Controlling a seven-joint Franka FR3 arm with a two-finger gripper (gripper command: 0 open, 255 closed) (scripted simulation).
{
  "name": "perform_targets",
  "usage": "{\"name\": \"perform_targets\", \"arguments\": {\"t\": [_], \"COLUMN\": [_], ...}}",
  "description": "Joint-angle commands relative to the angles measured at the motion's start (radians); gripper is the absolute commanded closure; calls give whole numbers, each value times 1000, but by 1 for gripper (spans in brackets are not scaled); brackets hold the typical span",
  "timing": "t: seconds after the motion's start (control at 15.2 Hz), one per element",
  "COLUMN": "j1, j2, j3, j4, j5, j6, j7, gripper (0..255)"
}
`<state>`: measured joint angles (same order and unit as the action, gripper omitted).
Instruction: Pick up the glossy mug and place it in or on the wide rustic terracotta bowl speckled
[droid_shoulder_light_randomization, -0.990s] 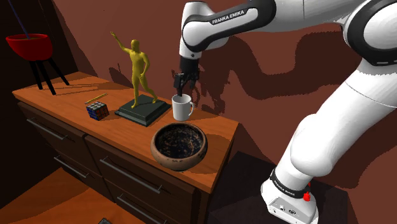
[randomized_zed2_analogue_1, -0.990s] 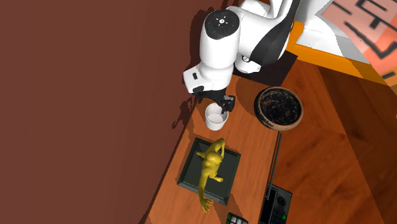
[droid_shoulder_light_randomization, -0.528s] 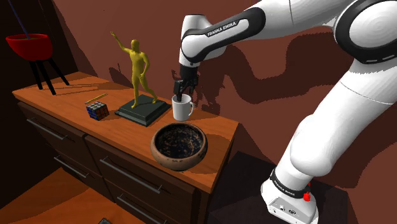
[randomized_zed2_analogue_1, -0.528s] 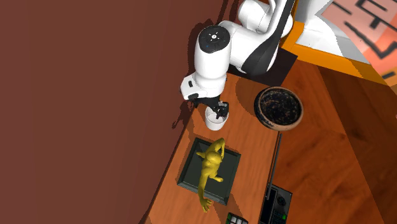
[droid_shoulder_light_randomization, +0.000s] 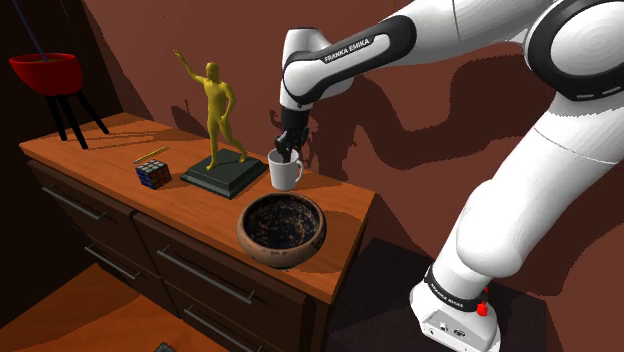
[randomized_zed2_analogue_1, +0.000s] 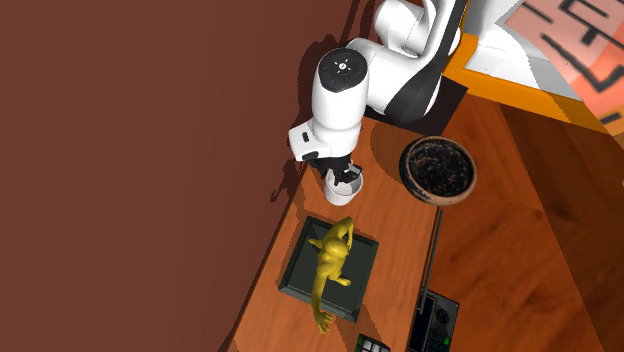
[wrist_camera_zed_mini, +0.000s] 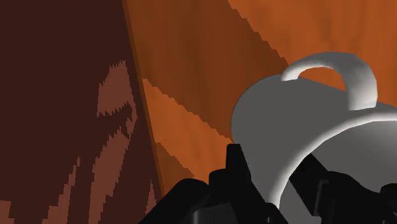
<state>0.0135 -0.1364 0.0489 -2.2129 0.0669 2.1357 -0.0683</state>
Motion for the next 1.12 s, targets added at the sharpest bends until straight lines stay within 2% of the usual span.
{"name": "perform_targets", "arguments": {"t": [0.0,0.4,1.06], "j1": [-8,-8,-23], "j2": [12,-1,-21], "j3": [-11,-10,-8], "j4": [-12,-24,86], "j5": [2,3,0], "j6": [-3,-2,-132], "j7": [4,5,1], "gripper": [255,255,255]}}
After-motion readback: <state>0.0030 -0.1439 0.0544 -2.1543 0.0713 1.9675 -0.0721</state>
